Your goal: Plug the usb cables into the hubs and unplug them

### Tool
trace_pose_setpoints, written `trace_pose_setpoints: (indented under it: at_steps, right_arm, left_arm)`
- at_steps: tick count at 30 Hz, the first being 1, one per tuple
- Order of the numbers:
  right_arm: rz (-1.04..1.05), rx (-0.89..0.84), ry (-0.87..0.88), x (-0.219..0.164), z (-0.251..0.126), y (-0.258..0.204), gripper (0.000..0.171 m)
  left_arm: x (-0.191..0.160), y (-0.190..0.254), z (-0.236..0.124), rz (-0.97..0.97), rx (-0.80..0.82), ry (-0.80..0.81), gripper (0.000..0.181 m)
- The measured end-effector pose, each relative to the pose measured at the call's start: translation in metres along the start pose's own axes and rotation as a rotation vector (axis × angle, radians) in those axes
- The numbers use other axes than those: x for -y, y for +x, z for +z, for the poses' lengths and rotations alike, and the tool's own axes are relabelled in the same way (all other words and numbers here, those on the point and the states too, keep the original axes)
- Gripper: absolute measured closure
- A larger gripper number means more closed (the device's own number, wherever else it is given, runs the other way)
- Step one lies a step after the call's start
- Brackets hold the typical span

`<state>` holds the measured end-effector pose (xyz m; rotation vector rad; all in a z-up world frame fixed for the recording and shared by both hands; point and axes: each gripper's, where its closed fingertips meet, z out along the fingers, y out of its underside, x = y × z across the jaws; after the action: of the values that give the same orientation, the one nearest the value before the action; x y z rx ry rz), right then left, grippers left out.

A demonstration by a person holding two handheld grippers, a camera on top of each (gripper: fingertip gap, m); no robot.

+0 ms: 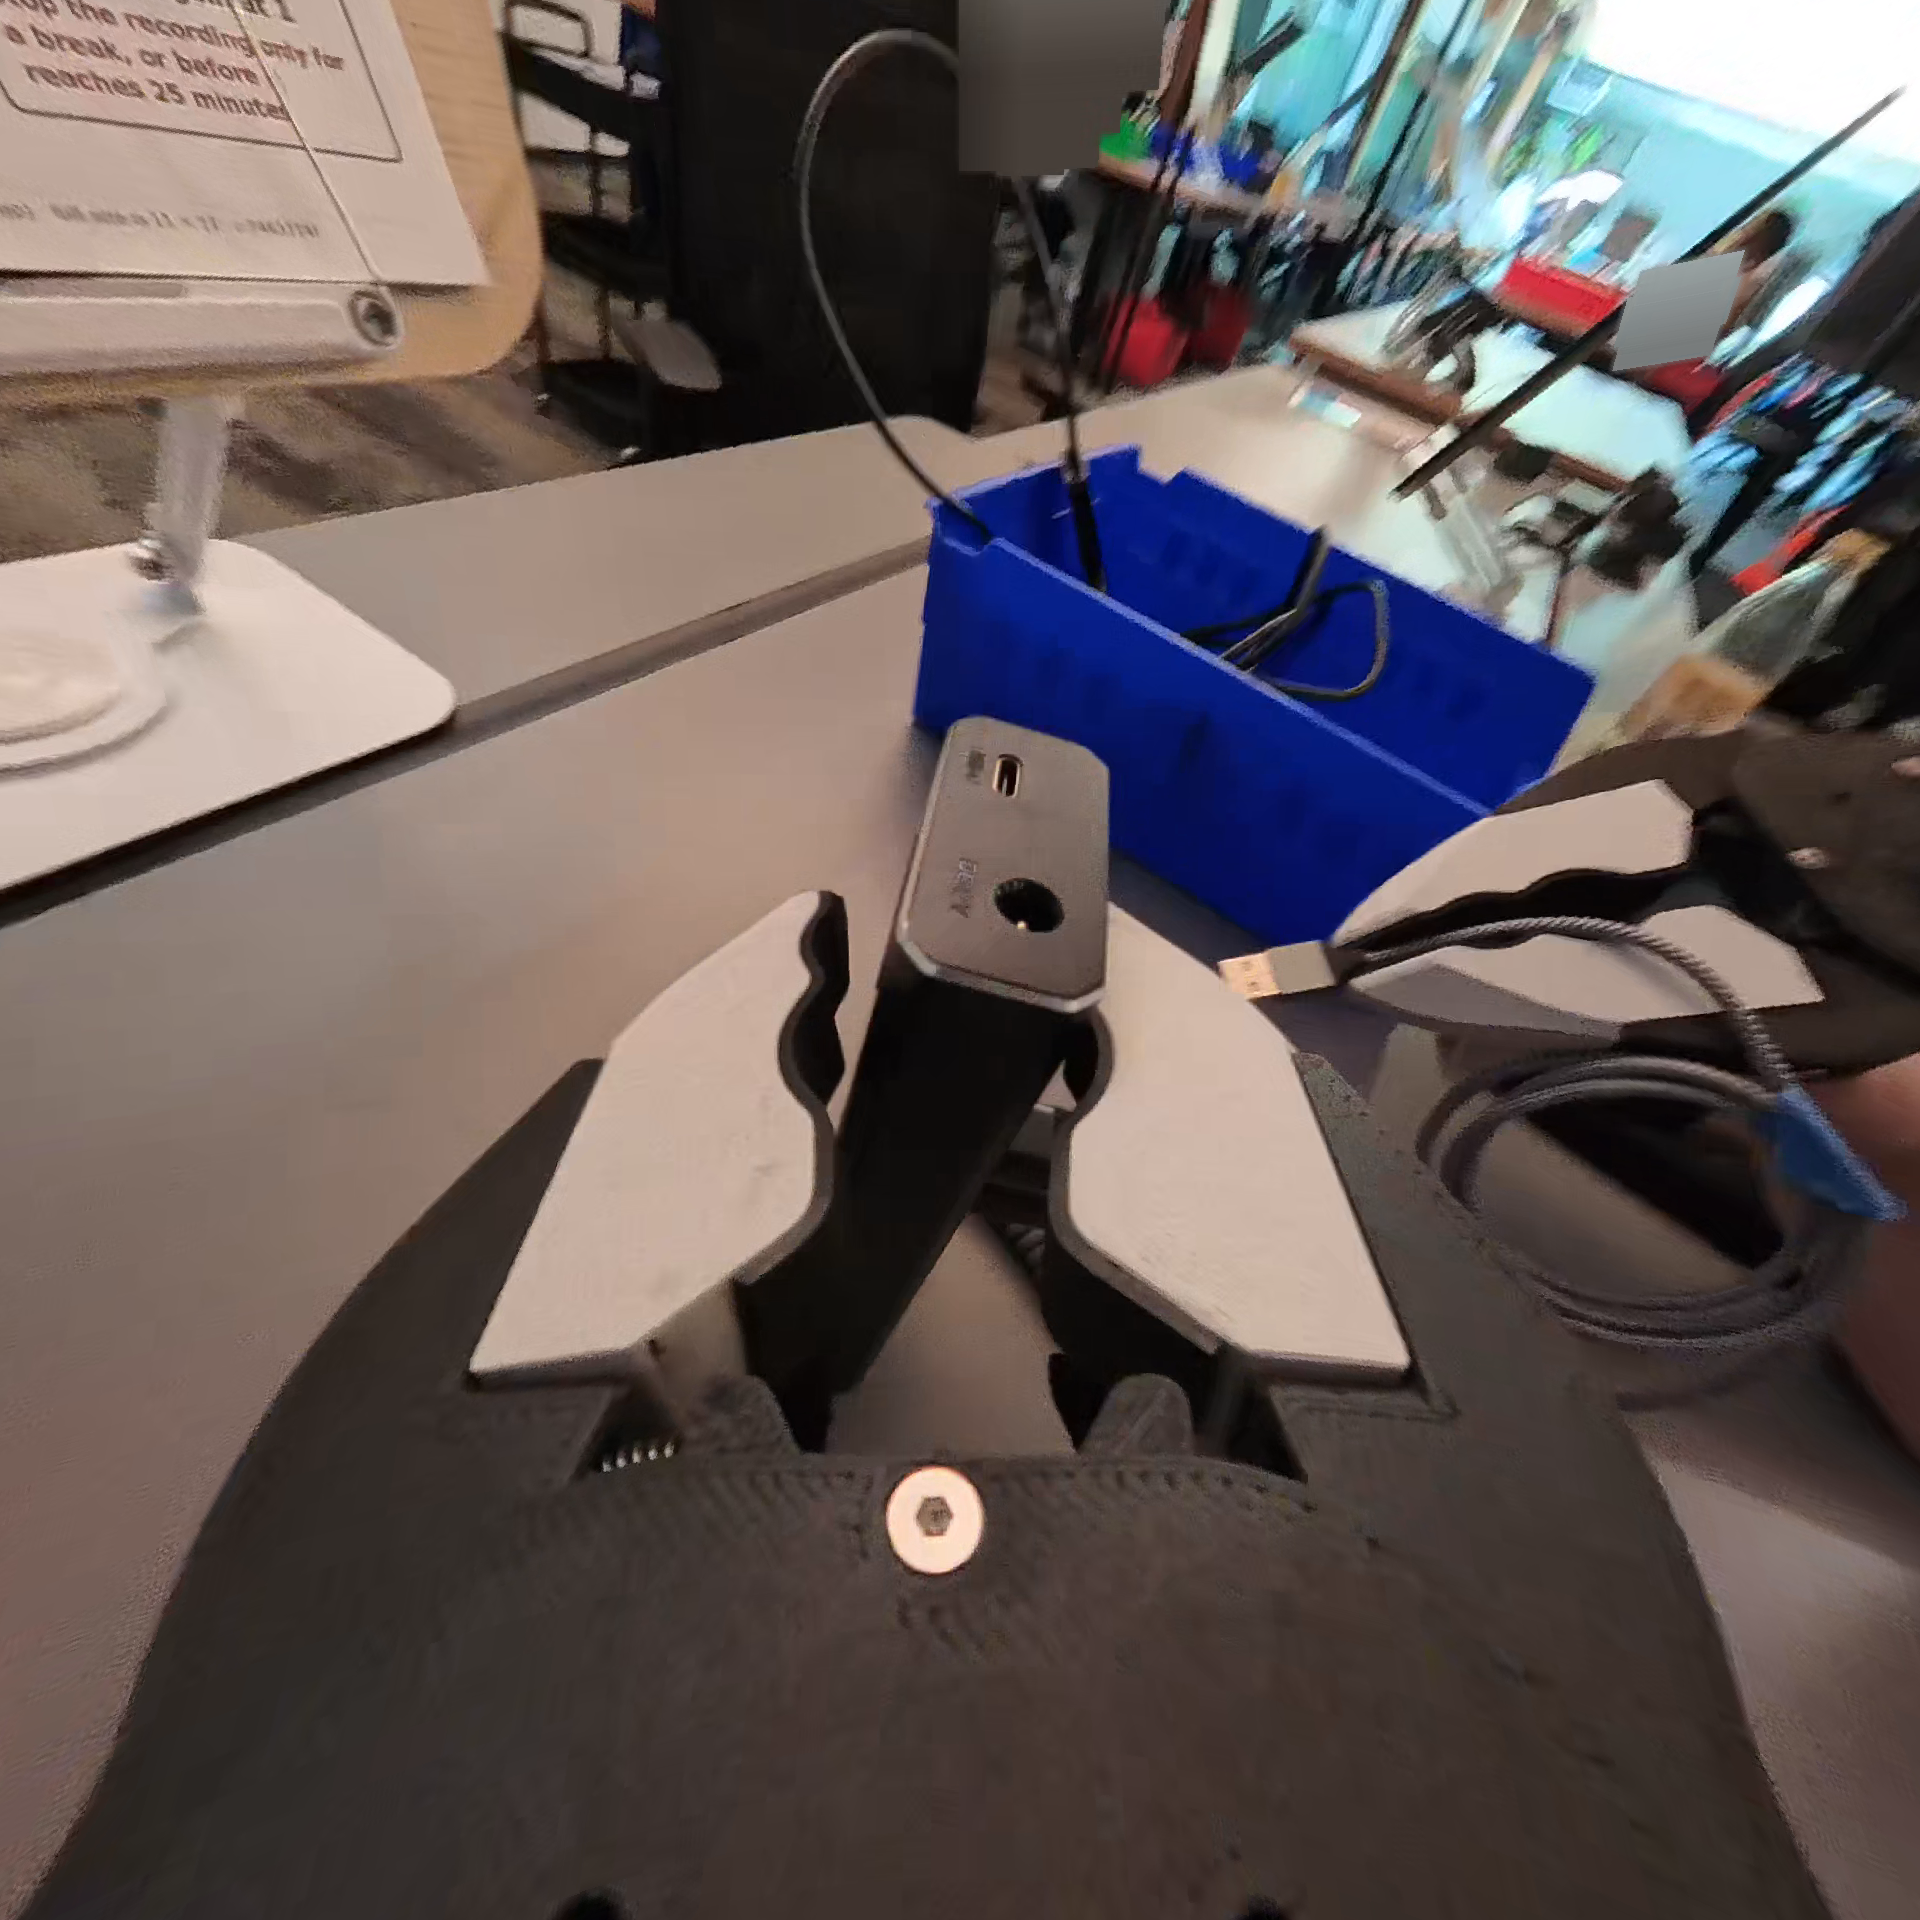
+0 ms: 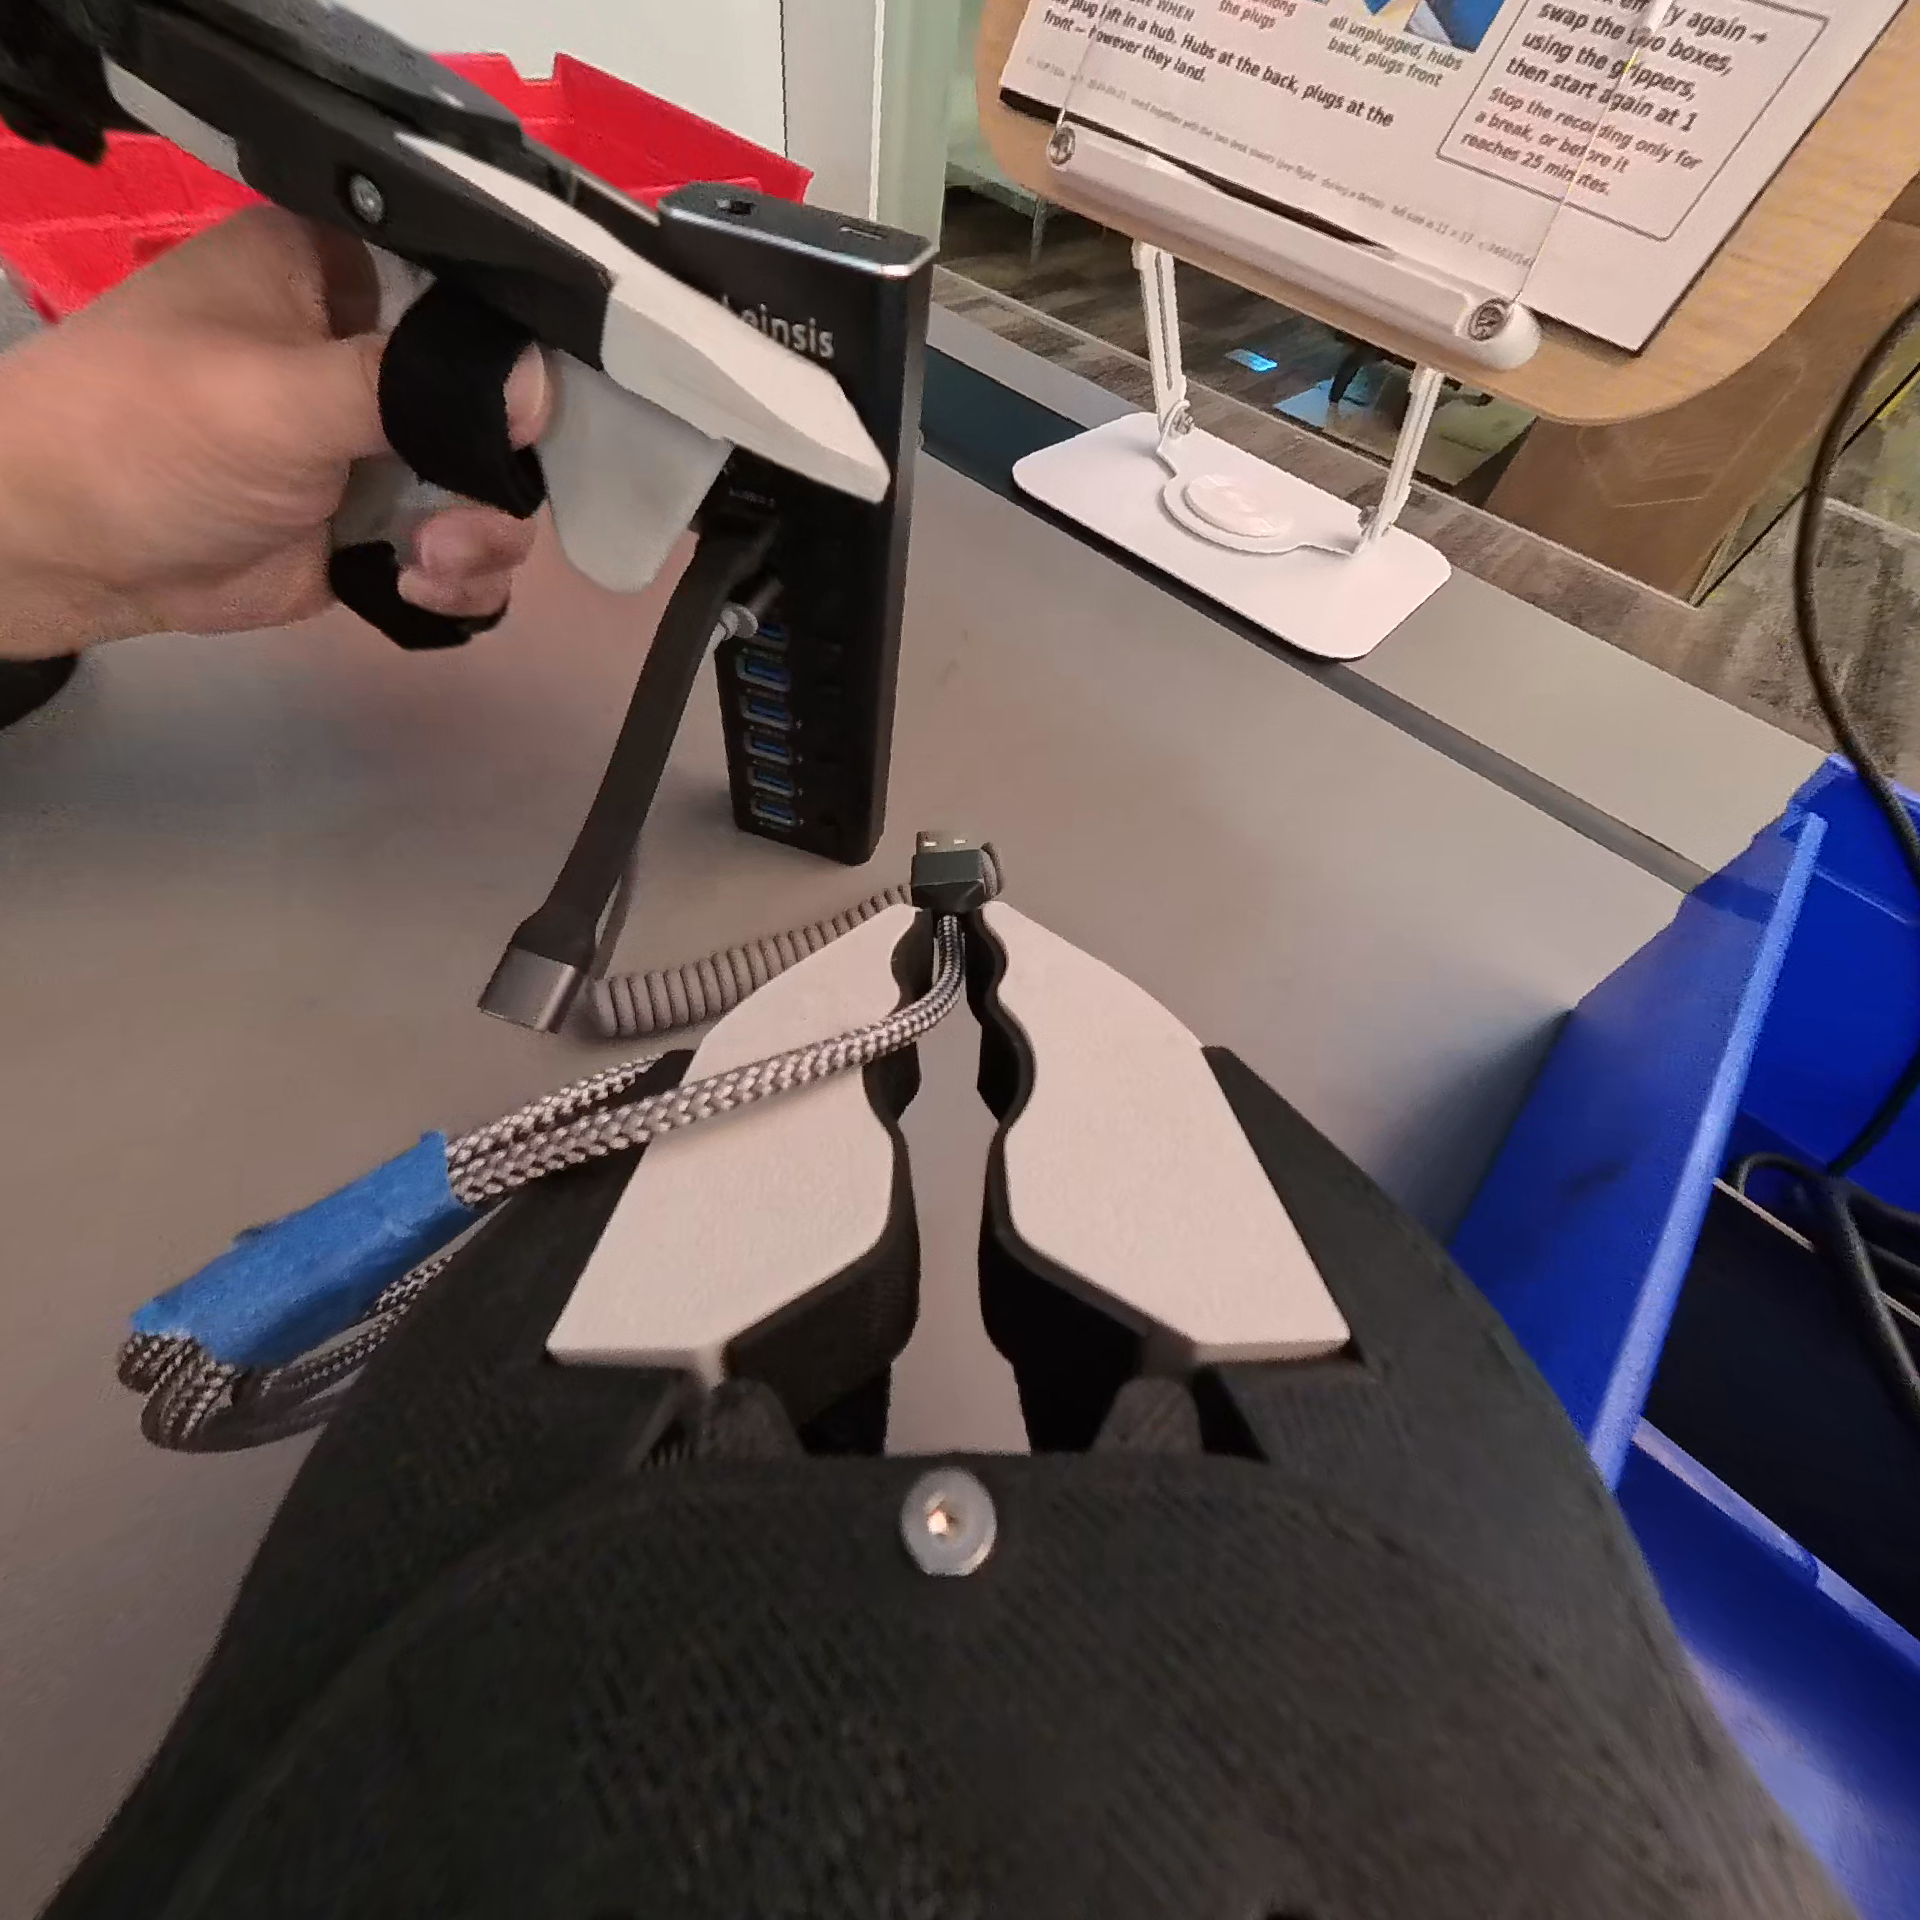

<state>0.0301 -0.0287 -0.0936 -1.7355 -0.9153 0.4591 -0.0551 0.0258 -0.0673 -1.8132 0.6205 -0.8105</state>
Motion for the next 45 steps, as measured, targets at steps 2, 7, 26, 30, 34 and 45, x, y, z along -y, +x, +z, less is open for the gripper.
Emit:
trace_pose_setpoints:
  at_steps: [2, 7, 26, 30, 34, 45]
  right_arm:
    - [-0.004, 0.0, -0.004, -0.001, 0.001, -0.001, 0.164]
    - [-0.006, -0.004, -0.013, -0.002, 0.002, 0.0, 0.164]
    - [0.007, 0.082, 0.016, 0.0, 0.013, -0.019, 0.164]
    - [-0.005, 0.085, 0.009, -0.001, 0.016, -0.022, 0.164]
    - [-0.016, 0.095, -0.006, -0.004, 0.019, -0.027, 0.164]
    - [-0.039, 0.093, -0.011, -0.004, 0.022, -0.031, 0.164]
  left_arm:
    - [0.0, 0.001, 0.0, -0.036, -0.054, 0.022, 0.139]
    - [-0.001, -0.002, -0.002, 0.0, -0.099, -0.04, 0.136]
    - [-0.024, -0.005, -0.026, -0.036, -0.246, 0.051, 0.122]
    - [-0.03, -0.006, -0.032, -0.017, -0.214, 0.054, 0.118]
    - [-0.036, -0.002, -0.041, -0.013, -0.225, 0.033, 0.12]
    - [-0.083, -0.017, 0.0, 0.145, -0.091, -0.21, 0.113]
